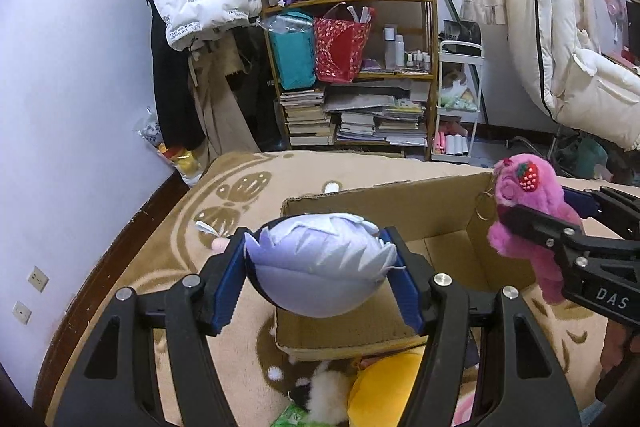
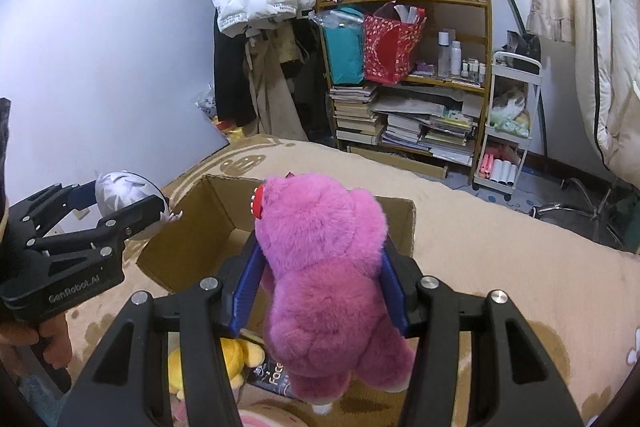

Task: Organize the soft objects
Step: 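Lift both held plushes and carry them over the cardboard box, then open the right tool over the box while the left tool releases its plush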

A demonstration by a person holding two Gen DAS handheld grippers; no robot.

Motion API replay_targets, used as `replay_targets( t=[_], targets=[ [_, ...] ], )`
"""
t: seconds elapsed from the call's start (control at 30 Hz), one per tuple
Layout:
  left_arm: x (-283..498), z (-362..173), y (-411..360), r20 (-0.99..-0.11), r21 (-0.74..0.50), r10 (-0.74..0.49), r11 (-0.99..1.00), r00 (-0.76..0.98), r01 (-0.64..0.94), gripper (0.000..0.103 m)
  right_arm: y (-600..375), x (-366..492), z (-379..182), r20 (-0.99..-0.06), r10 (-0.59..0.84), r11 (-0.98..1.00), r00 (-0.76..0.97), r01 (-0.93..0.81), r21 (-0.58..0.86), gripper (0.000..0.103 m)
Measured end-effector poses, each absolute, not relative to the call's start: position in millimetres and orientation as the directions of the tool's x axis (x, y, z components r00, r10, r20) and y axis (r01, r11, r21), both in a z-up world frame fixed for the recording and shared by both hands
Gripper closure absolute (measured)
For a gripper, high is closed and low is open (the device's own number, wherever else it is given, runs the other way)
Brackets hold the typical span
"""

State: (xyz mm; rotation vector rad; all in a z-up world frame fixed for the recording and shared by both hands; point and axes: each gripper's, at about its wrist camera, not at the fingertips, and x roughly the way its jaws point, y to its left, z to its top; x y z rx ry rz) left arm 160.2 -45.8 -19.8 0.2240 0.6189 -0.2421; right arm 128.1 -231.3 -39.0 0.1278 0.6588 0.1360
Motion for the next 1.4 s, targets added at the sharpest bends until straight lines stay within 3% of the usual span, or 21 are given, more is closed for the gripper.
replay_targets(
  t=[0.73,1.17,1.4],
  targets=[
    [182.1,-57.3,-74.1,-0.674,0.086,-0.252,0.907,0.695,0.413,0.037,-244.7,150.4,-72.3,-0.65,0.213,0.966,0.73,-0.055,0.254,0.045],
    [185.1,-63.5,-58.5,-0.683,0.069,-0.193,0.943,0.704,0.326,0.033,-249.1,151.0,-76.4,-0.672,0.225,0.96,0.705,-0.041,0.278,0.041],
    [185.8,-60.2,-48.2,-0.683,0.072,-0.15,0.96,0.715,0.27,0.016,-250.7,150.6,-74.2,-0.664,0.221,0.959,0.715,-0.034,0.282,0.04]
  ],
)
